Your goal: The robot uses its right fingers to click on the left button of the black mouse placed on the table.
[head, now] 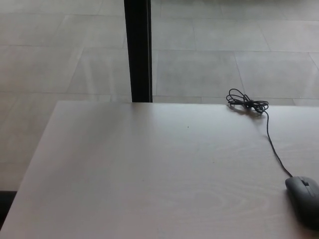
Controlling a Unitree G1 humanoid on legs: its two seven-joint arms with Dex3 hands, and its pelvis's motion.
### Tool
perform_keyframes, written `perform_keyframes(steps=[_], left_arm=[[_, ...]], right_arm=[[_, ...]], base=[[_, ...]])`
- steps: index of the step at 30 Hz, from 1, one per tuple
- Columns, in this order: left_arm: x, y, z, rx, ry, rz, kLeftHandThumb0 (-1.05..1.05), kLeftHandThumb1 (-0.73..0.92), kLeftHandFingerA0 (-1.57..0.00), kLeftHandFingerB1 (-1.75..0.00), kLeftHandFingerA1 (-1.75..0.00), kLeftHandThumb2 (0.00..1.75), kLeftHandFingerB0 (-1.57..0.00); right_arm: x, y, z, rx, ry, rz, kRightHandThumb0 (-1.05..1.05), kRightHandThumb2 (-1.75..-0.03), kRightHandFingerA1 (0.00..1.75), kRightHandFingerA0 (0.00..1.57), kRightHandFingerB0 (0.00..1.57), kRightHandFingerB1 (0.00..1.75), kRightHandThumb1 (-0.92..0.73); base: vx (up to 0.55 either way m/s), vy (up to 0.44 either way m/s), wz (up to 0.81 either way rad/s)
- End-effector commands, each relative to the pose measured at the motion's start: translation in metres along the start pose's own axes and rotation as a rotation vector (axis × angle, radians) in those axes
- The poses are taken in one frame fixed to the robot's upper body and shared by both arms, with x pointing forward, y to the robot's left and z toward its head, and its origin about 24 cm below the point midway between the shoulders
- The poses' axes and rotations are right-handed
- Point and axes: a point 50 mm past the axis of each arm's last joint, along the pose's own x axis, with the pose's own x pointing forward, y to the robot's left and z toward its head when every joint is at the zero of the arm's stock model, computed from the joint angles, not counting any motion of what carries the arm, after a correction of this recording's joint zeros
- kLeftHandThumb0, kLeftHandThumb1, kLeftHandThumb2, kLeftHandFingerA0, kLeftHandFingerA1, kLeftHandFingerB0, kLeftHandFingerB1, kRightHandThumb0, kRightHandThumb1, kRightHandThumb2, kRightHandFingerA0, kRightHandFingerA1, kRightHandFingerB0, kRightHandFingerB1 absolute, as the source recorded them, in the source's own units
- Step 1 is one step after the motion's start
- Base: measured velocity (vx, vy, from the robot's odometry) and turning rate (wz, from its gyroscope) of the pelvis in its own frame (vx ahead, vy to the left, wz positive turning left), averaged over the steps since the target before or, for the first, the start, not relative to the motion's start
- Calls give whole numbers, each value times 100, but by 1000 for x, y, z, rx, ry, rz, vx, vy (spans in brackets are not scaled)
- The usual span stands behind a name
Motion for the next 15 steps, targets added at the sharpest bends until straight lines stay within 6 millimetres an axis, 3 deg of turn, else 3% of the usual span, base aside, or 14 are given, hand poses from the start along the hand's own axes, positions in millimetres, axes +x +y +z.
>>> perform_keyframes(steps=[1, 2, 3, 4, 5, 6, 7, 8, 9, 10, 12, 13, 15], left_arm=[[0, 8, 10, -36, -45, -6, -90, 92, -39, -44, -62, 79, -34], [0, 7, 11, -27, -49, -8, -82, 78, -48, -55, -74, 117, -33], [0, 7, 12, -21, -54, -11, -82, 78, -48, -55, -74, 117, -33], [0, 7, 11, -30, -51, -25, -88, 92, -52, -46, -81, 80, -39], [0, 7, 10, -67, -33, -29, -86, 79, -59, -57, -83, 118, -38], [0, 7, 10, -67, -32, -29, -86, 79, -59, -57, -83, 118, -38], [0, 8, 9, -87, -27, -45, -90, 92, -41, -45, -68, 79, -35], [0, 9, 9, -82, -26, -35, -81, 77, -45, -55, -68, 116, -37], [0, 9, 9, -76, -27, -30, -79, 78, -50, -56, -75, 115, -37], [0, 10, 9, -68, -27, -27, -86, 92, -48, -46, -69, 82, -39], [0, 10, 9, -53, -24, -34, -83, 92, -47, -44, -67, 81, -42], [0, 11, 10, -28, -25, -36, -85, 92, -55, -47, -71, 83, -42], [0, 10, 10, -44, -24, -28, -87, 91, -52, -47, -71, 83, -41]], right_arm=[[-7, 41, -1, -224, -197, 221, -76, -108, 137, 109, 29, 51, -70], [-10, 46, -5, -242, -190, 239, -69, -65, 175, 87, 34, 35, -85], [-12, 50, -7, -249, -191, 253, -69, -65, 175, 87, 34, 35, -85], [-15, 55, -12, -297, -194, 276, -70, -63, 175, 82, 35, 34, -88], [-22, 64, -21, -327, -186, 312, -67, -64, 154, 73, 36, 35, -88], [-23, 64, -21, -329, -188, 313, -67, -64, 154, 73, 36, 35, -88], [-27, 69, -30, -386, -170, 370, -66, -110, 59, 30, 26, 50, -71], [-29, 71, -34, -434, -165, 387, -73, -67, 42, 28, 38, 36, -91], [-31, 72, -36, -448, -162, 393, -74, -67, 40, 28, 40, 37, -88], [-32, 75, -40, -443, -157, 400, -75, -67, 39, 29, 41, 37, -89], [-34, 78, -44, -458, -168, 424, -74, -67, 39, 29, 40, 38, -87], [-35, 79, -44, -470, -176, 434, -73, -67, 41, 27, 40, 37, -89], [-34, 81, -46, -486, -182, 447, -73, -66, 41, 25, 39, 37, -89]], base=[[0, 0, 0], [0, 0, 0], [0, 0, 0], [0, 0, 0], [0, 0, 0], [0, 0, 0], [0, 0, 0], [0, 0, 0], [0, 0, 0], [0, 0, 0], [0, 0, 0], [0, 0, 0], [0, 0, 0]])
